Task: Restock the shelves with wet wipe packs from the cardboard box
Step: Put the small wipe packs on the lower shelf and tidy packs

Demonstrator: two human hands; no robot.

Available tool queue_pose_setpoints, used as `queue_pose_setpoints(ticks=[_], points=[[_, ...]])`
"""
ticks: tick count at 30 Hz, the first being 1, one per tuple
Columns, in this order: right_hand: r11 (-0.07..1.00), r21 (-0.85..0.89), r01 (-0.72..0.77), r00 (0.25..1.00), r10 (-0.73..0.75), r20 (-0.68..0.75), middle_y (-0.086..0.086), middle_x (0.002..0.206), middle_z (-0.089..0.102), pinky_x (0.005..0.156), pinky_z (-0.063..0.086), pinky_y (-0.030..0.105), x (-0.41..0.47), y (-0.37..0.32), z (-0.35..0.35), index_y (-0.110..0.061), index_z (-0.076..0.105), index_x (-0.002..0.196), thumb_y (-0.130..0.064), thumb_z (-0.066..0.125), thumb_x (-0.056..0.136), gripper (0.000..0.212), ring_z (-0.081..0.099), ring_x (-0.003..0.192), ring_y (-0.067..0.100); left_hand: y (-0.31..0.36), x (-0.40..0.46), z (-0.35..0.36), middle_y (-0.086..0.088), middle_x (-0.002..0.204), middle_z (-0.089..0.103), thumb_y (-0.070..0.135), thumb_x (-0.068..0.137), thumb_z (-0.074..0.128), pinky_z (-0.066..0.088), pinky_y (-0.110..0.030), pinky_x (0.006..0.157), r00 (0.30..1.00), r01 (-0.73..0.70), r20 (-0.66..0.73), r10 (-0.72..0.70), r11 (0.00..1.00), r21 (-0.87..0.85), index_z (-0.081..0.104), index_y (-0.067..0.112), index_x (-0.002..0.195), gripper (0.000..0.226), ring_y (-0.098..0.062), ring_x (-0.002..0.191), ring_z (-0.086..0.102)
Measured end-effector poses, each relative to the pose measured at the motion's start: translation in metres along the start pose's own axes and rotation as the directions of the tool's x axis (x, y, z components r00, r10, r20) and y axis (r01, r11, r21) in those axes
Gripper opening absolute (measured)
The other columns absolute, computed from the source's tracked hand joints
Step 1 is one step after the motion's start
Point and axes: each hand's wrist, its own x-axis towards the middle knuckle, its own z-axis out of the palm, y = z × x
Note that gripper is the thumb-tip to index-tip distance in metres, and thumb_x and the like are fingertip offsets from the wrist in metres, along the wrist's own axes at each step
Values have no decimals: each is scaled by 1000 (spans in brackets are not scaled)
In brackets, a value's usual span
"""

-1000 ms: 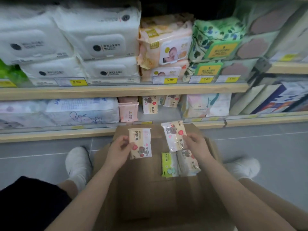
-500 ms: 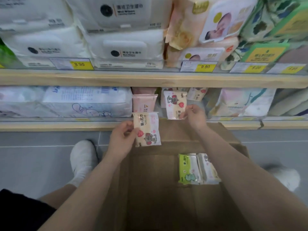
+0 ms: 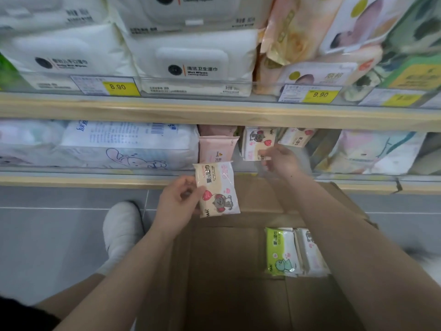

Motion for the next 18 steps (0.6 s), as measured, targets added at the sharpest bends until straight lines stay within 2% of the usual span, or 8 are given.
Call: queue_pose_setpoints(ticks=[2, 6, 8, 9, 12, 14, 16, 18], points=[[1000, 2, -3, 999, 2, 42, 4, 94, 64, 41, 45, 17, -6, -4, -2, -5, 50, 126, -9, 49, 95, 32, 52, 46, 11, 3, -2, 0, -3, 86, 71, 11, 89, 62, 57, -29, 54, 1000, -6, 1, 6, 1000, 11, 59, 21, 87, 10, -9, 74, 70], [1000, 3, 8, 999, -8, 40, 8, 109, 63, 44, 47, 17, -25, -9, -12, -13, 33, 144, -10, 52, 95, 52, 55, 59, 14, 10, -9, 1, -3, 88, 71, 12, 89, 62, 59, -35, 58, 1000, -16, 24, 14, 999, 43, 59, 21, 88, 9, -12, 77, 70], [992, -96, 84, 996, -81, 34, 6, 108, 62, 44, 46, 14, -44, -12, -21, -12, 39, 140, -13, 55, 94, 49, 55, 61, 13, 16, -12, 4, -3, 89, 71, 13, 89, 62, 59, -37, 59, 999, -30, 24, 29, 998, 56, 59, 18, 88, 6, -15, 77, 70], [984, -136, 120, 991, -110, 75, 5, 107, 62, 46, 46, 11, -56, -12, -26, -12, 44, 138, -16, 56, 94, 46, 55, 62, 12, 20, -13, 8, -2, 90, 71, 14, 89, 62, 59, -37, 59, 999, -41, 29, 39, 997, 71, 59, 18, 89, 5, -15, 77, 69], [949, -262, 176, 925, -68, 374, 8, 112, 66, 59, 48, 14, -92, -13, -39, -20, 55, 128, -32, 61, 90, 40, 56, 68, 11, 35, -18, 24, -1, 95, 70, 16, 88, 62, 60, -38, 61, 996, -61, 71, 56, 996, 72, 59, 12, 96, 10, -14, 80, 69], [931, -299, 209, 864, -33, 503, 6, 100, 71, 57, 46, 14, -108, -8, -44, -19, 63, 120, -30, 64, 87, 34, 55, 60, 4, 44, -21, 38, -1, 93, 70, 17, 88, 62, 59, -43, 64, 993, -85, 90, 79, 994, 63, 58, 12, 98, 12, -17, 80, 69], [912, -293, 288, 859, -110, 500, -1, 93, 73, 58, 48, 15, -114, -2, -48, -14, 67, 113, -21, 65, 87, 27, 61, 60, 1, 49, -23, 49, 4, 90, 69, 19, 87, 63, 58, -41, 69, 988, -128, 99, 120, 988, 81, 58, 19, 93, 8, -13, 82, 68], [892, -290, 347, 877, -199, 437, -1, 96, 73, 66, 51, 22, -113, -1, -54, -11, 67, 111, -18, 65, 87, 25, 67, 76, 9, 48, -22, 53, 14, 92, 67, 26, 86, 64, 53, -27, 78, 978, -190, 115, 175, 972, 138, 58, 23, 94, 10, -2, 88, 63]])
